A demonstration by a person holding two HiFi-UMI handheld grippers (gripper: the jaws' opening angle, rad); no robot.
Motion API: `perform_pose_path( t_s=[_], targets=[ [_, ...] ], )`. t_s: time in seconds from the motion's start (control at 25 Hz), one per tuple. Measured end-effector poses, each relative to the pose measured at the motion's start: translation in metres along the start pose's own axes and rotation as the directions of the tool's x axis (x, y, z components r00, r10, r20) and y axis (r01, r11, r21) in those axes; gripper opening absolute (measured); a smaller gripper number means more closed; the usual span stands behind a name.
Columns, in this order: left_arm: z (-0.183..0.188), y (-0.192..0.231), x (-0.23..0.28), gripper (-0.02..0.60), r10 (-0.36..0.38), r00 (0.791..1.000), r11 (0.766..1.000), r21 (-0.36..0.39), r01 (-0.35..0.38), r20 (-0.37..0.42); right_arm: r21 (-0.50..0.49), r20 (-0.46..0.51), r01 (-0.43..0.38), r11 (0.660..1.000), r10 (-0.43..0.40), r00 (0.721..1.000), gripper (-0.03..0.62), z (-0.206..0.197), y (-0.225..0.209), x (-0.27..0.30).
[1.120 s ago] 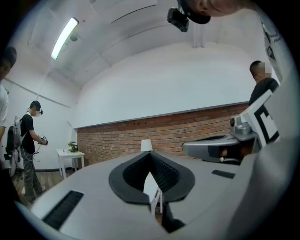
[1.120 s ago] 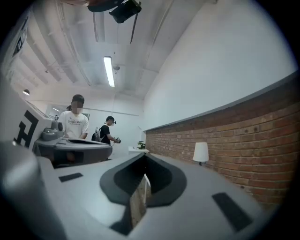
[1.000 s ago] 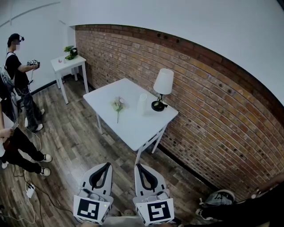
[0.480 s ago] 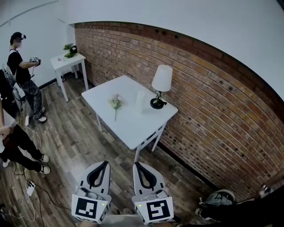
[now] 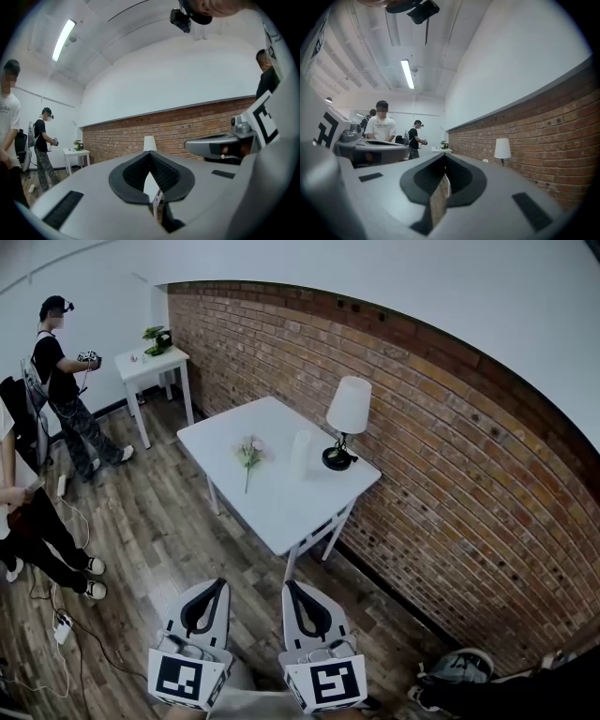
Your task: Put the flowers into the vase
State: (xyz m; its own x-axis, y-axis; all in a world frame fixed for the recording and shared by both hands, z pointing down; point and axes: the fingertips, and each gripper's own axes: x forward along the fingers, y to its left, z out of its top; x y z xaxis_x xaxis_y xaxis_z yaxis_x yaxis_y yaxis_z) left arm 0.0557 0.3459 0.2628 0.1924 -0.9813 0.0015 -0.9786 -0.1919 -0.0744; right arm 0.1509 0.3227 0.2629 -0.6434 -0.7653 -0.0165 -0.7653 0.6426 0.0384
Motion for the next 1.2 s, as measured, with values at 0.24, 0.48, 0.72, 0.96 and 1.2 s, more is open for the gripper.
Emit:
perform_pose_path(
  t_s=[0.24, 0.48, 0.72, 0.96, 1.2],
  targets=[
    [-0.002, 0.009, 0.011, 0.008, 0.007, 1.0, 1.0, 0.006, -0.007, -0.001, -0.007, 0.001, 0.002, 1.0, -0.002, 1.0, 0.006, -0.002, -0.004, 0.012],
    [-0.006, 0.031, 0.042, 0.008, -0.003, 1.0, 1.0, 0.004, 0.003, 0.008, -0.025, 0.006, 0.024, 0.999, -0.024, 1.0, 0.006, -0.004, -0.016, 0.043],
    [-0.01, 0.071, 0.094, 0.008, -0.036, 0.999, 0.999, 0.005, 0.036, 0.02, -0.043, 0.012, 0.06, 0.997, -0.06, 0.998, 0.006, -0.007, -0.031, 0.108],
    [-0.014, 0.125, 0.163, 0.008, -0.064, 0.998, 0.998, -0.011, 0.064, 0.02, -0.053, -0.001, 0.087, 0.995, -0.087, 0.996, 0.006, -0.008, -0.047, 0.19],
    [-0.025, 0.169, 0.223, 0.008, -0.104, 0.994, 0.994, -0.031, 0.103, -0.017, -0.035, -0.065, 0.115, 0.993, -0.117, 0.991, 0.006, -0.021, -0.064, 0.261]
  ],
)
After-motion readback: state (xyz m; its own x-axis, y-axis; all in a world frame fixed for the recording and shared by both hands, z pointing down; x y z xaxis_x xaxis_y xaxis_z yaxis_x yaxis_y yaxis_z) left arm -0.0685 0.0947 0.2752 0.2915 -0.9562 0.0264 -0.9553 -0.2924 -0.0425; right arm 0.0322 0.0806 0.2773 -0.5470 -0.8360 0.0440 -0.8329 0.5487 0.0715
